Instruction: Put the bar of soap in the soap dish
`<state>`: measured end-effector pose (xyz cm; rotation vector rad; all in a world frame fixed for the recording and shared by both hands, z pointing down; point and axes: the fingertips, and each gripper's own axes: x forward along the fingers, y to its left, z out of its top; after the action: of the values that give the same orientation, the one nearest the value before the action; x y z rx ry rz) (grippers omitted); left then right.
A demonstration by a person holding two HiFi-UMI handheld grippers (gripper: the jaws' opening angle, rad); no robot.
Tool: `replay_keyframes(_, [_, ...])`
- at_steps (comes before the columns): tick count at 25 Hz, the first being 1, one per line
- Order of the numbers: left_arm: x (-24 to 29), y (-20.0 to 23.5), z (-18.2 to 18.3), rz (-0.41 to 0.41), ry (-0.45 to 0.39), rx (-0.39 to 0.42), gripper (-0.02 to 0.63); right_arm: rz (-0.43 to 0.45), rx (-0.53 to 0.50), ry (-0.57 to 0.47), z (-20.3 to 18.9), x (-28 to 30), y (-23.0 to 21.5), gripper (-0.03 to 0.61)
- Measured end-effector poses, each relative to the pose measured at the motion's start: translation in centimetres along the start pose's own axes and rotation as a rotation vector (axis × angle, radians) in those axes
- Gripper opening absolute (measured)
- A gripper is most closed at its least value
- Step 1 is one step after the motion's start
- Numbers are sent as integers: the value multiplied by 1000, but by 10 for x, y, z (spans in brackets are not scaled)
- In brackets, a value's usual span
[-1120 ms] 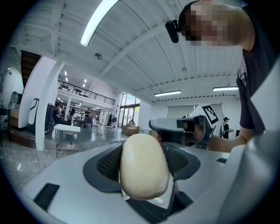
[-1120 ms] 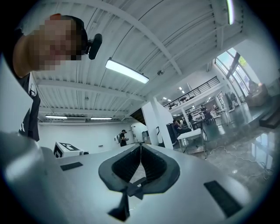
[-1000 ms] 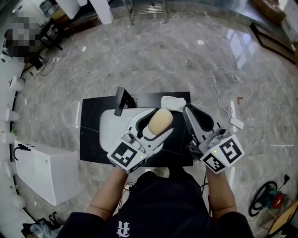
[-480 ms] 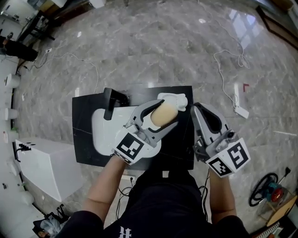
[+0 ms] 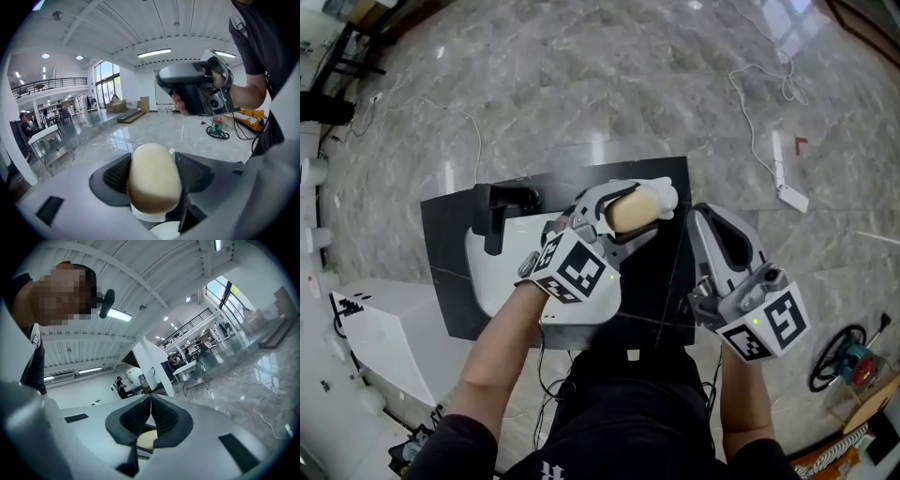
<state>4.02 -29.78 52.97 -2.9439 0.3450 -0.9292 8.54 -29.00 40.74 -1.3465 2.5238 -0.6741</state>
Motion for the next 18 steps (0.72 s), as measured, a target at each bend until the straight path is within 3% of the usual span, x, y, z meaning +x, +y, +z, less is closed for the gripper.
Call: replay_keyframes(18, [56, -2, -68, -214, 270, 213, 296, -7, 41, 49, -37, 27, -42, 9])
